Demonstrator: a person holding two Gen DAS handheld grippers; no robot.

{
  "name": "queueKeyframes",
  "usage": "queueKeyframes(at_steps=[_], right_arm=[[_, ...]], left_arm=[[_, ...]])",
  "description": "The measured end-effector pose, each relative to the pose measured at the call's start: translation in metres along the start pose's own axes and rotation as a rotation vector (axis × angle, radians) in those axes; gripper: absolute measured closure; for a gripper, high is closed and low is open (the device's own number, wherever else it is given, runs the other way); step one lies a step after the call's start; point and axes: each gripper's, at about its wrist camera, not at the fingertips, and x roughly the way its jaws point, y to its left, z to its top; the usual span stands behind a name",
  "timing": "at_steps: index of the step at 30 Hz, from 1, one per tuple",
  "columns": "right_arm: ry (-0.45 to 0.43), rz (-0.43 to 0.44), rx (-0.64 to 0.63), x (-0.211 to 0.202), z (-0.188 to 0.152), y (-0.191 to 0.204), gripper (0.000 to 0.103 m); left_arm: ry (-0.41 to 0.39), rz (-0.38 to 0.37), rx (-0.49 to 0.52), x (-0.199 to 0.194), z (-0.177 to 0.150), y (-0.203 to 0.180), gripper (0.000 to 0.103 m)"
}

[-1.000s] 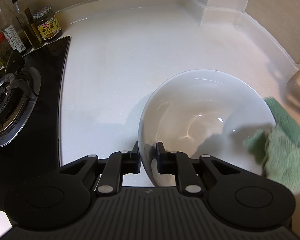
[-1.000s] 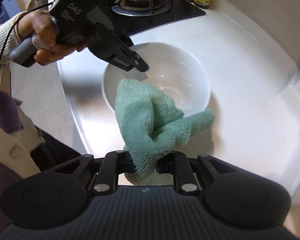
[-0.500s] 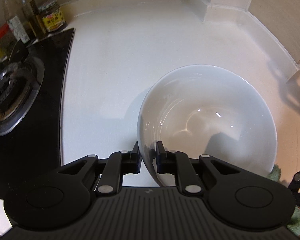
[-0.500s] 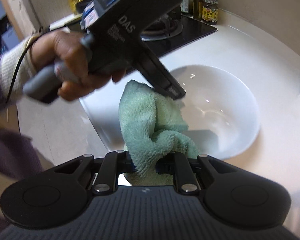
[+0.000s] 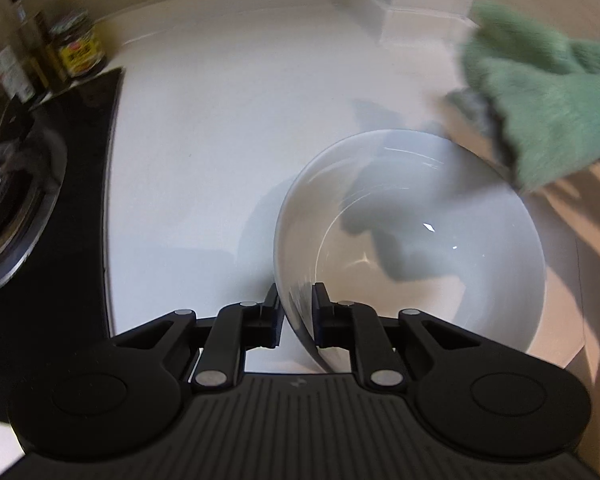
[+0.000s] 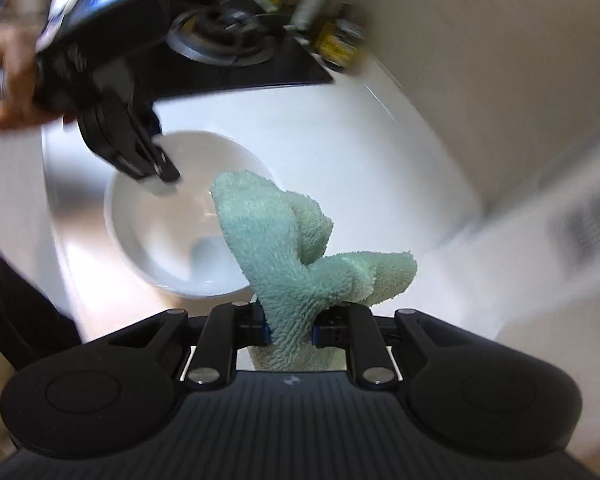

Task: Clean bowl
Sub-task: 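Rub the towel along the bowl's outer wall while left gripper holds the rim, then wipe the bowl's outer side again while left gripper holds the rim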

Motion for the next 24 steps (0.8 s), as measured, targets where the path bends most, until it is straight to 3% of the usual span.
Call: queueKeyframes(at_steps=[6, 12, 16, 24], right_arm=[[0.012, 0.109, -0.385, 0.043, 0.041, -0.005, 0.089], [0.021, 0.196, -0.496, 0.082, 0.069, -0.006, 0.088], [0.075, 0.271, -0.341, 0.091, 0.069, -0.027, 0.088], [0.179, 0.363, -0.109, 0.068, 0.024, -0.038, 0.088]], left_arm=[[0.008, -0.023, 0.091, 0.005, 0.007, -0.001, 0.089], [0.004, -0.033, 0.126, 0.006, 0.006, -0.002, 0.087], [0.003, -0.041, 0.091, 0.006, 0.006, 0.002, 0.087], [0.005, -0.051, 0.027, 0.008, 0.005, 0.008, 0.087]])
